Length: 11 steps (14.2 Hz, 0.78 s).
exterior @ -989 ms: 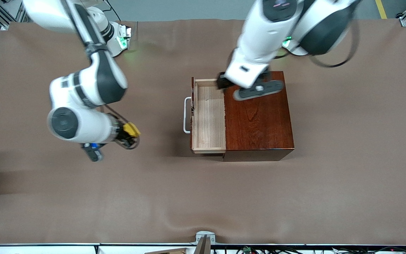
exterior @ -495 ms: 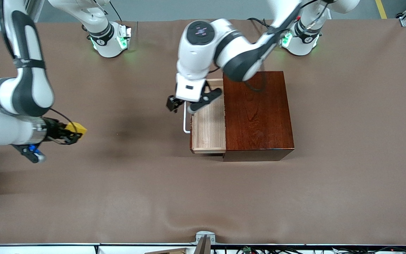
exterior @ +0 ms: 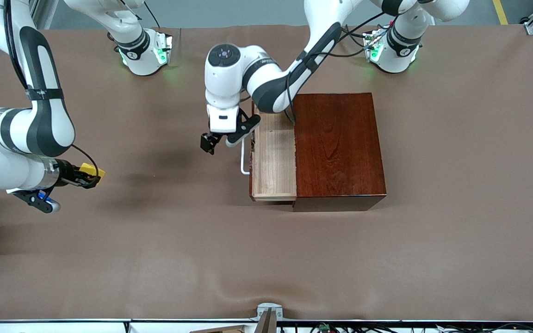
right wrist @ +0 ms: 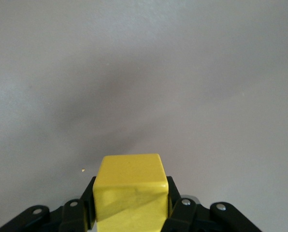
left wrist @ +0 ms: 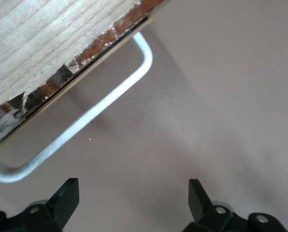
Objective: Open drawer, take yellow block, close drawer
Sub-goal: 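Push the drawer into the box with the left gripper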
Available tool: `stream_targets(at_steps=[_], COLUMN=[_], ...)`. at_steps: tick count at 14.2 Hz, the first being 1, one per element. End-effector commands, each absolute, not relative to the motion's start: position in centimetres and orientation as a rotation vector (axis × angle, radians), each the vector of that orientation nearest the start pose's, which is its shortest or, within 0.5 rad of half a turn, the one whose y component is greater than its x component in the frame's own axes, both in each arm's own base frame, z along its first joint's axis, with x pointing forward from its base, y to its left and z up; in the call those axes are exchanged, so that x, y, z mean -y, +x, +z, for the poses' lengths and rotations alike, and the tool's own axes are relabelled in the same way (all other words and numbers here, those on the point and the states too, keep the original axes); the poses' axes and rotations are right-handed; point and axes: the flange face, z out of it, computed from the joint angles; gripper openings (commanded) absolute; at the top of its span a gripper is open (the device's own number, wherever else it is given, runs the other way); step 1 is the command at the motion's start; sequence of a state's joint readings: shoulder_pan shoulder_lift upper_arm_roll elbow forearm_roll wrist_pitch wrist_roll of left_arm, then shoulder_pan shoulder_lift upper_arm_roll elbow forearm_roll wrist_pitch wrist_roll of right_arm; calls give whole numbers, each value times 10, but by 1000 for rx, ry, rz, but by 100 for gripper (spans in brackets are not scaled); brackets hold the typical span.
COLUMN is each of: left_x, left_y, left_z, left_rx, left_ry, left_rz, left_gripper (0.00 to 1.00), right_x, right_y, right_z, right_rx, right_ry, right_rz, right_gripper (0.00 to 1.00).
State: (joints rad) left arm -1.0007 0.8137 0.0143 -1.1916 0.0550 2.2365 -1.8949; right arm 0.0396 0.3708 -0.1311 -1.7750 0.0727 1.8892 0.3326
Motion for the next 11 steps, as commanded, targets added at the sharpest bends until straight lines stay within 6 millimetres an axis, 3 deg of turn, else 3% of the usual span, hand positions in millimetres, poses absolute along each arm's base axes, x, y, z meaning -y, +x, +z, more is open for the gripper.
stream_targets(at_steps=[1,6,8,11], left_x=[657,650,636,615], left_y=[432,436,446,459], left_z=[298,291,291,291], left_rx=[1473,1493,1492,1484], left_ry=[-3003,-2953,-2890,-2793], left_rz=[-219,-213,-212,-199], left_gripper=[100,100,100,100], right_x=[74,89,96,106], right_y=[597,589,586,585], right_z=[318,301,293,278], right_rx=[-590,-542,-459,-467], right_ry=[-3065,-3072,-3084,-3082], right_rz=[352,315,276,285], right_gripper=[0,0,0,0])
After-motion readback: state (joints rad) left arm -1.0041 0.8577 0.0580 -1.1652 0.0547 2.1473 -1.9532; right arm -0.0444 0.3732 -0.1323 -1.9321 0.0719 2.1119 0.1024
